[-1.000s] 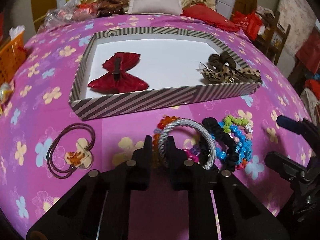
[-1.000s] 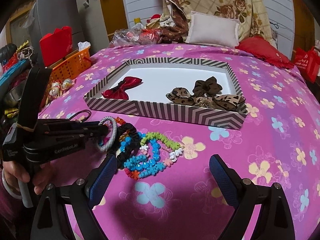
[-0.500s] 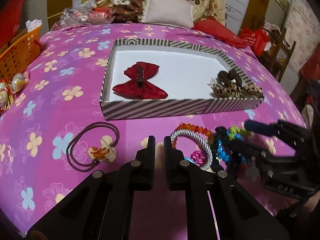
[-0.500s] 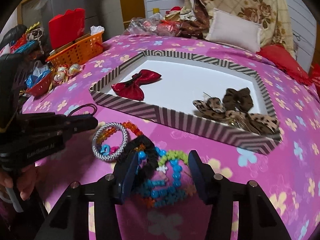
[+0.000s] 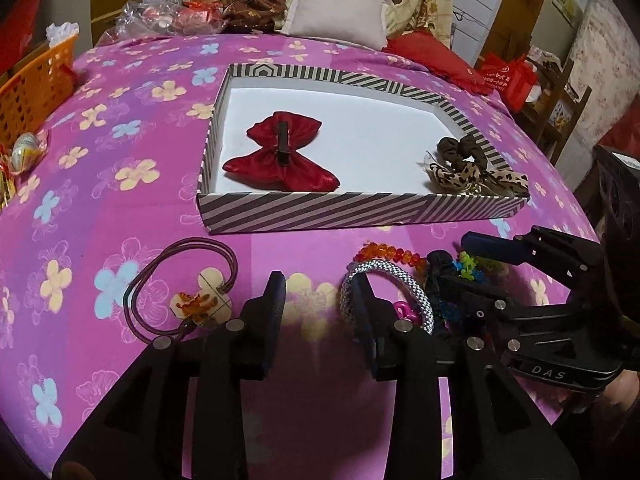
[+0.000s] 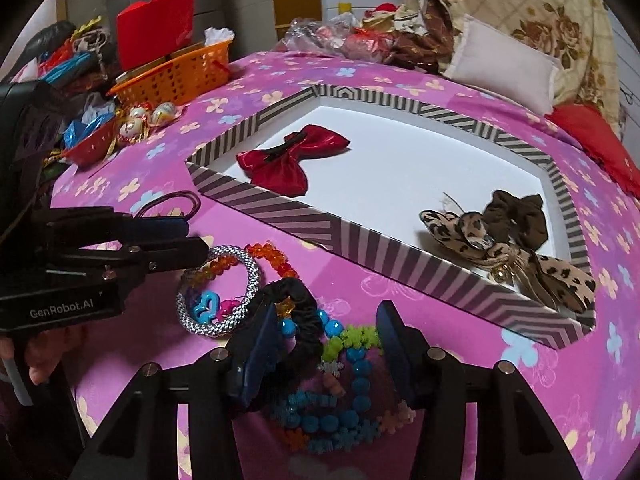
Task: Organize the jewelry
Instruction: 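Grasp the grey braided bracelet with the left tool while the right grasps the black scrunchie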
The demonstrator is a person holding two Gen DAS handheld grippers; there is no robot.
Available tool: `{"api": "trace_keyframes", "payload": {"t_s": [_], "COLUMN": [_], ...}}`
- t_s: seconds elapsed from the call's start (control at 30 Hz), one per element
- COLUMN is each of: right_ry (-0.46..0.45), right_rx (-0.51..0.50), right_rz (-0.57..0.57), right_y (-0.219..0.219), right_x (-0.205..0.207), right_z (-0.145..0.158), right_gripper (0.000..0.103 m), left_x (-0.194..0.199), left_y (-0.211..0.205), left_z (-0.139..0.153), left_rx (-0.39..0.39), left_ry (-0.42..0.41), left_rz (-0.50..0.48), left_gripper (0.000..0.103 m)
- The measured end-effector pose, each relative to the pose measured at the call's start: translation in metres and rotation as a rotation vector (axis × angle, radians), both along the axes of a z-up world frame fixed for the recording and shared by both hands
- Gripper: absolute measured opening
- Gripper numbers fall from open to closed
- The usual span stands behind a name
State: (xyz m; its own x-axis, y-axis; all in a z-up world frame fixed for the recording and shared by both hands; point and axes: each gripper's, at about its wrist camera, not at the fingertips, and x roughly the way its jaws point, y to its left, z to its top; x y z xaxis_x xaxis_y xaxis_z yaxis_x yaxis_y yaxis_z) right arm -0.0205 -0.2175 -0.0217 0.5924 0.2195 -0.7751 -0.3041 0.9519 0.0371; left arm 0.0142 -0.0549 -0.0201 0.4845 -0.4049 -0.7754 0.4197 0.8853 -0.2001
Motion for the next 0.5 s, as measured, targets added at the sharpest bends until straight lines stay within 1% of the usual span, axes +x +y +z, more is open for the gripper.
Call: {"api": "trace_keyframes", "payload": {"t_s": [0.03, 0.07, 0.13, 0.17, 0.27, 0.37, 0.5], "right_ry": [-0.003, -0.002, -0.01, -0.012, 0.001, 0.008, 0.016], "right_rx": [0.01, 0.019, -0.003, -0.013, 0.011, 0.032, 0.047], "right_rz": [0.015, 0.03, 0.032, 0.022, -0.006, -0.032, -0.044], "right_y": [0.001, 0.001, 0.002, 0.0, -0.011, -0.022, -0.029], "right_x": [0.0, -0.001, -0.003, -0.005, -0.012, -0.019, -0.022], "right_z": [0.0, 0.0, 0.0, 0.0, 0.002, 0.002, 0.001], "right_gripper": [0.027, 0.024, 0.019, 0.018, 0.017, 0.016, 0.016], "left_x": [0.0, 0.0, 0.0, 0.0, -0.003, -0.007, -0.01], "left_y": [0.0, 0.0, -0.001, -0.002, -0.005, -0.014, -0.024], "left_z": [0.0, 0.0, -0.001, -0.001, 0.001, 0.001, 0.001], "left_rx": [-0.001, -0.001, 0.001, 0.001, 0.003, 0.025, 0.063], "left_ry": [0.002, 0.003, 0.006, 0.006, 0.001, -0.016, -0.036], "left_rz": [-0.001, -0.002, -0.008, -0.012, -0.031, -0.052, -0.075], "left_gripper": [0.033, 0.033, 0.033, 0.033, 0.034, 0.039, 0.039]}}
